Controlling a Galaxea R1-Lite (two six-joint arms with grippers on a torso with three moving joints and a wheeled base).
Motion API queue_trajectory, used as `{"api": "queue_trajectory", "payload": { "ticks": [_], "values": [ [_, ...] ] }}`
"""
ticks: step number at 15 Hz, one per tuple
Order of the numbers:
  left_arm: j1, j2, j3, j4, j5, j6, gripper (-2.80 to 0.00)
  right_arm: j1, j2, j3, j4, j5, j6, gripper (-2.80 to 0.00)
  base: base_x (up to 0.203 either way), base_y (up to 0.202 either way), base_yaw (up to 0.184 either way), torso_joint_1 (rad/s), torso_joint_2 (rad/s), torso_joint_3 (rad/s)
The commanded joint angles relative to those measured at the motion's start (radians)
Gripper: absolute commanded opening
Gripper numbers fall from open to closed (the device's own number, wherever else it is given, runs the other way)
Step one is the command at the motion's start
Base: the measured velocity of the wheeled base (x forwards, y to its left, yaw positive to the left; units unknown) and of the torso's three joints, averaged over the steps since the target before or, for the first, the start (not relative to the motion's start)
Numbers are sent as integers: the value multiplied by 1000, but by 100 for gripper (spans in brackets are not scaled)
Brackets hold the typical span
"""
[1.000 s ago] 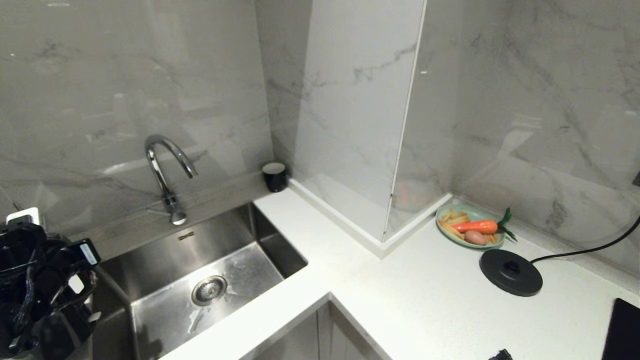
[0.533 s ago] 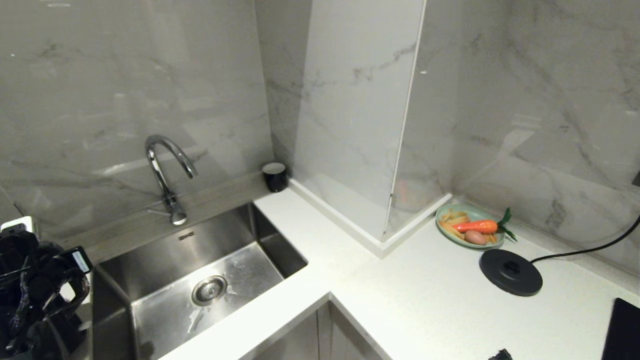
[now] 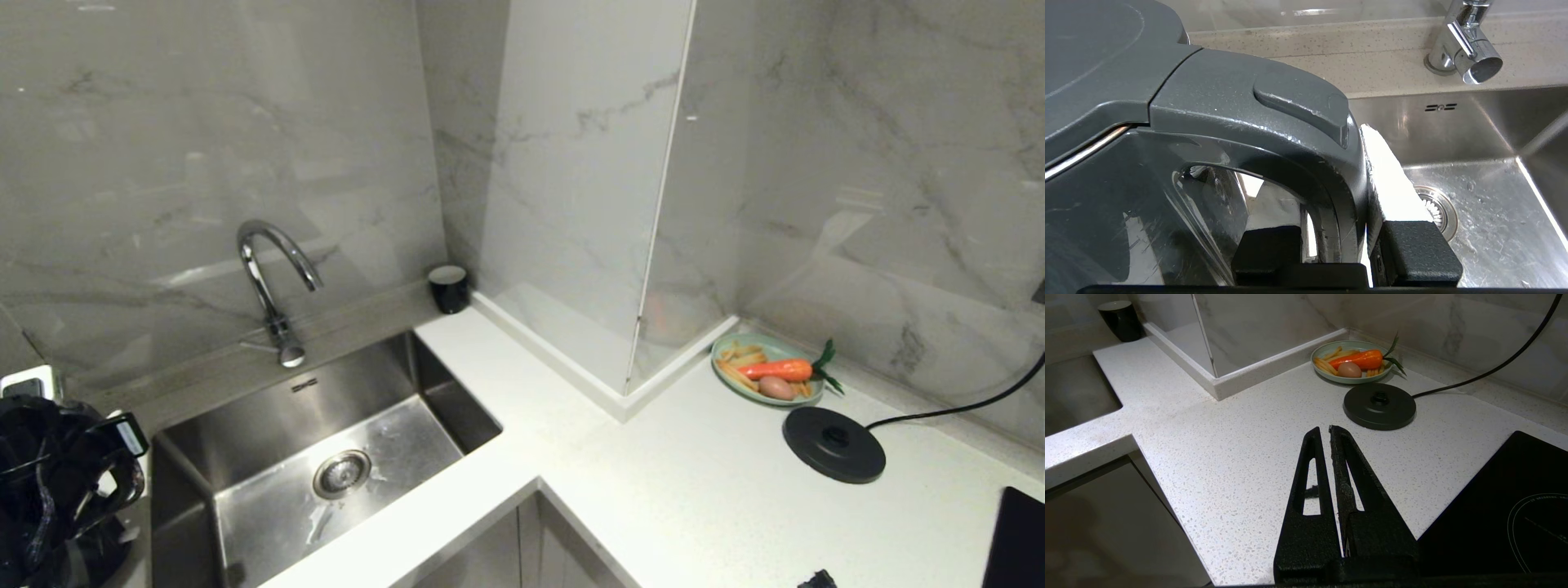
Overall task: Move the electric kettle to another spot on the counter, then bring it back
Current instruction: Place it by the sink
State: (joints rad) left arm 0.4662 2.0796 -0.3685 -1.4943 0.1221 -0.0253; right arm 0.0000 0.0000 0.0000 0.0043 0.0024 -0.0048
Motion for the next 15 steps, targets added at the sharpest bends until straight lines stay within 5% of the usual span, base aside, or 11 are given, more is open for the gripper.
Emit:
{"api": "queue_trajectory", "payload": {
  "ticks": [1, 2, 3, 15],
  "values": [
    [-1, 11, 11, -20, 1, -1, -280, 0, 0, 0, 0, 1, -1, -280, 0, 0, 0, 0, 0, 0],
    [-1, 14, 17, -21, 1, -1, -54, 0, 0, 0, 0, 1, -1, -280, 0, 0, 0, 0, 0, 0],
    [-1, 14, 23, -22, 1, -1, 0, 0, 2, 0, 0, 1, -1, -280, 0, 0, 0, 0, 0, 0],
    [-45, -48, 95, -35, -1, -2, 0, 0, 2, 0, 0, 1, -1, -280, 0, 0, 0, 0, 0, 0]
  ]
}}
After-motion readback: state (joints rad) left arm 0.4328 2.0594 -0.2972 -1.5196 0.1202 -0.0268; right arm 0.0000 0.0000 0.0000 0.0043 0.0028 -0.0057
